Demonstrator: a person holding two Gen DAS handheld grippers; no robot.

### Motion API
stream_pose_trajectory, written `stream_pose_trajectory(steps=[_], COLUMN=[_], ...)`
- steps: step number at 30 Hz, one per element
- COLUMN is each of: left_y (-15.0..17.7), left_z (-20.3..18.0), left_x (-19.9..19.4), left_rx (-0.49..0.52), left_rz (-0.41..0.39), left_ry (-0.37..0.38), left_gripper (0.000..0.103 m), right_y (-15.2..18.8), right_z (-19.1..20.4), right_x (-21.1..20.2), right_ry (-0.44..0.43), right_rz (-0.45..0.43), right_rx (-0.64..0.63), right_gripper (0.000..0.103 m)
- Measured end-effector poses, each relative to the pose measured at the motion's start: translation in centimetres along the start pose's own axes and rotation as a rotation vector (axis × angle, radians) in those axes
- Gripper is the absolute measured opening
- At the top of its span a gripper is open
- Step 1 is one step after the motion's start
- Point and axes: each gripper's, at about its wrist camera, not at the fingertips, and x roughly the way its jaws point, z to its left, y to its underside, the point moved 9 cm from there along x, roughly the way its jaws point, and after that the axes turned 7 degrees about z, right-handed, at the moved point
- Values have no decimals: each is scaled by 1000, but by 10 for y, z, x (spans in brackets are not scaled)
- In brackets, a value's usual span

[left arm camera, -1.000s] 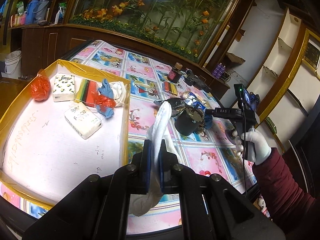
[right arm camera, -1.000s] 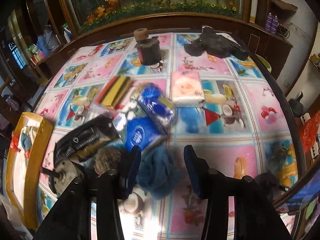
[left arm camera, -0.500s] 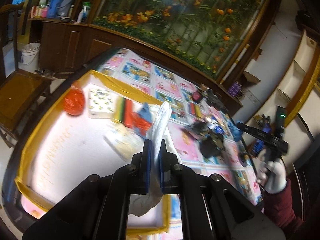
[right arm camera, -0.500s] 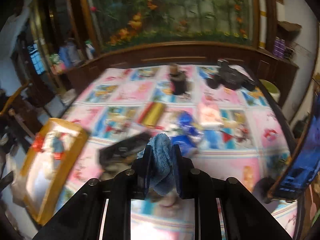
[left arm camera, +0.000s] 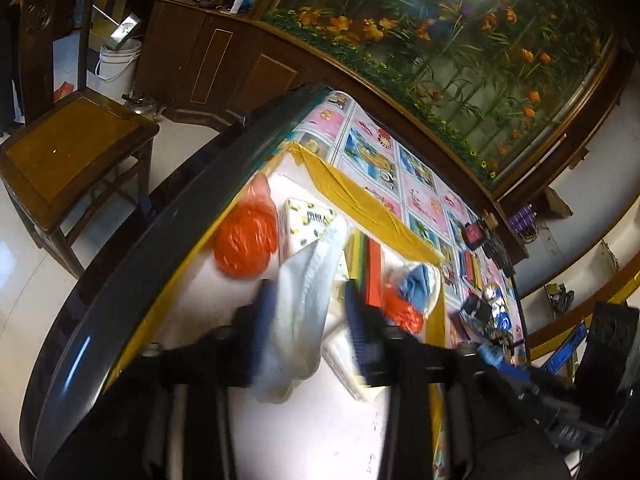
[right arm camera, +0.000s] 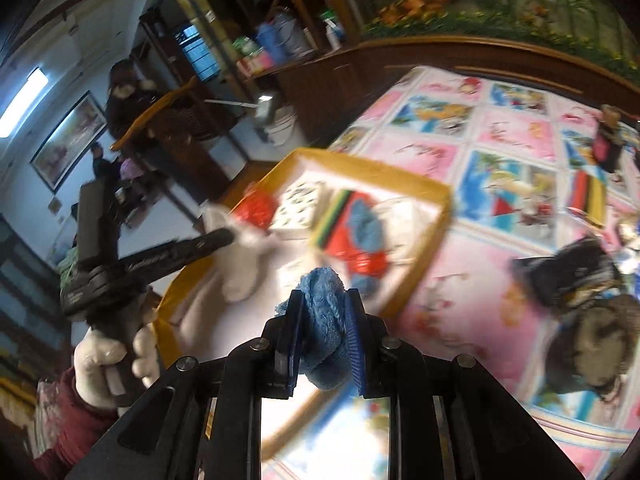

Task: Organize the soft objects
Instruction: 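Carry the cloth with left tool while right tool carries the glove into the box, release, then open both tools and withdraw them from the box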

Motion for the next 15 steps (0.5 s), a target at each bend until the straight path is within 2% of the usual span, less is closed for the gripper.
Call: stream_pose_trajectory(steps=[4,10,11,12,14,15], left_y=[-6,1,2,4,8,10], left_z=[0,-7,-8,-9,-13,-15], left_x=[1,-24,-30,-36,-48,-54], left_rx=[2,32,35,37,40,40], left_rz=[1,-45,-56,-67,-89,-98], left_ry=[13,23,22,25,39,44], left_gripper=[54,54,54,54,54,54], right_y=[-5,2,1,2,0,1], right_z=[21,35,40,41,44,46], right_x=[34,68,75,77,80,79], right_ry=[-32,-41,-34,-28,-25,-20], right_rz=[49,114,120,120,106,98], right_rx=[-14,-34,-41,-43,-46,-53], right_gripper=[20,25,27,36,48,50])
